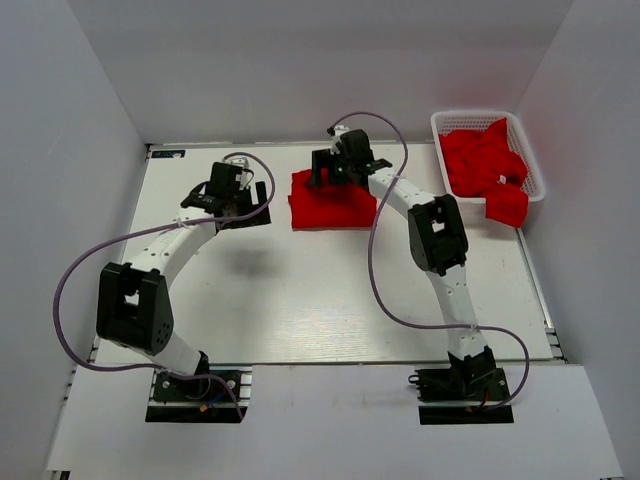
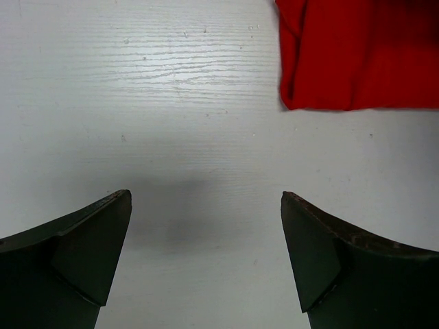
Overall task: Fold and stack the t-shirts
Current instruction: Fold the long partially folded tshirt into a neat square
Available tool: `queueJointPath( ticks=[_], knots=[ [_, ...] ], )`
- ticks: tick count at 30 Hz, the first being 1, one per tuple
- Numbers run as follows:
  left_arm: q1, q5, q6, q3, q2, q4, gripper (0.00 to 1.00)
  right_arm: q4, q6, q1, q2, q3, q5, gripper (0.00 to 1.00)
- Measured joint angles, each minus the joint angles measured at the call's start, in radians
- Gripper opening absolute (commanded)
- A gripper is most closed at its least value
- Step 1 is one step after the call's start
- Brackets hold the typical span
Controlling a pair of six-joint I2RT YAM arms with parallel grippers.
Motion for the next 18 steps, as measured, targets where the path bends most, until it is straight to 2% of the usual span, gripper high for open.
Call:
queueJointPath(
  ticks=[6, 10, 14, 18],
  knots=[
    [0.0, 0.011, 0.013, 0.029, 0.037, 0.003, 1.0, 0.165, -0.004, -0.007, 0.118, 0.179, 0.058, 0.9],
    [-0.002, 0.025, 0.046, 0.084, 0.096, 0.01, 1.0, 0.213, -0.026, -0.008, 0.121, 0.193, 0.076, 0.9],
    [-0.009, 0.08, 0.087, 0.163, 0.191, 0.04, 1.0, 0.214, -0.034, -0.013, -0.01, 0.005, 0.114, 0.9],
    [-0.021, 0.155, 0.125, 0.276, 0.335, 0.075, 0.93, 0.182, -0.012, -0.017, -0.245, -0.252, 0.215, 0.9]
  ],
)
